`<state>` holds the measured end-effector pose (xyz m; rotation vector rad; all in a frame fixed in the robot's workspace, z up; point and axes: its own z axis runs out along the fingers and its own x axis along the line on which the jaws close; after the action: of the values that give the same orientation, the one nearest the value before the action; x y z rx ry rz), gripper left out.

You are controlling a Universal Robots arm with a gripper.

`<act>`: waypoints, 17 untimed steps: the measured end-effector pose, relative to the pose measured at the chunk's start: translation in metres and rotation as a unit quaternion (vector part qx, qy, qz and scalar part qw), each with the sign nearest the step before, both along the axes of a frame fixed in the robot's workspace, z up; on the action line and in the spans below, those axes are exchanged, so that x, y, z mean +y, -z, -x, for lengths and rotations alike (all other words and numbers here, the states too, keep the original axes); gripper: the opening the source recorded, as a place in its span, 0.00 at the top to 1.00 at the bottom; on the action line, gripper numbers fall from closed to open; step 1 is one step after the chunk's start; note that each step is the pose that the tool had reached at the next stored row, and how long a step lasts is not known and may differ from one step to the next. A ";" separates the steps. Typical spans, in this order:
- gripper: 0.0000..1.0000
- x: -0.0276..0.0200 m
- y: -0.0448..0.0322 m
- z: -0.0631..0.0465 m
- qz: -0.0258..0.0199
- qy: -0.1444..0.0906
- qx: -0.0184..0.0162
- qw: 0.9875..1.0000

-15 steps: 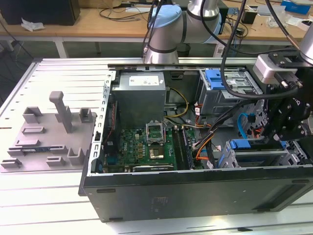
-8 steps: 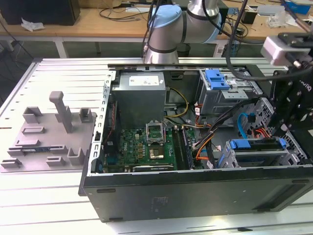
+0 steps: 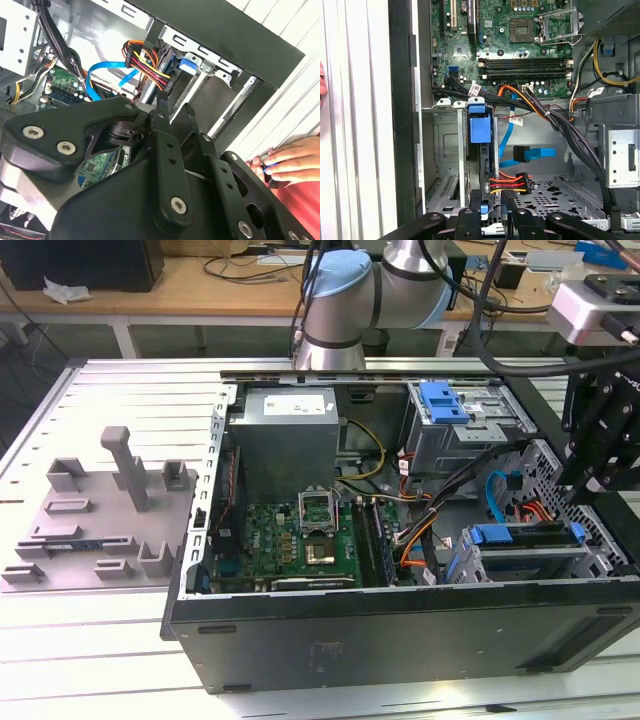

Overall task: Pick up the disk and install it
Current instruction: 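Insert the first disk wire, then insert the second disk wire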

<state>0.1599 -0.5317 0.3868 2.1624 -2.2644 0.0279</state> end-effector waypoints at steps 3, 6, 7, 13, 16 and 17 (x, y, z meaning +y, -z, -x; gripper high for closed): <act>0.70 0.0000 -0.0004 0.000 0.000 0.000 0.000 1.000; 0.70 0.0000 -0.0011 0.000 0.000 0.000 0.000 1.000; 0.70 0.0000 -0.0011 0.000 0.000 0.000 0.000 1.000; 0.70 0.0000 -0.0027 0.000 0.000 0.000 0.000 1.000; 0.70 0.0001 -0.0038 0.000 0.001 0.000 0.000 1.000; 0.70 0.0005 -0.0039 0.000 0.003 0.000 0.000 1.000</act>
<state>0.1599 -0.5312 0.3907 2.1596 -2.2614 0.0345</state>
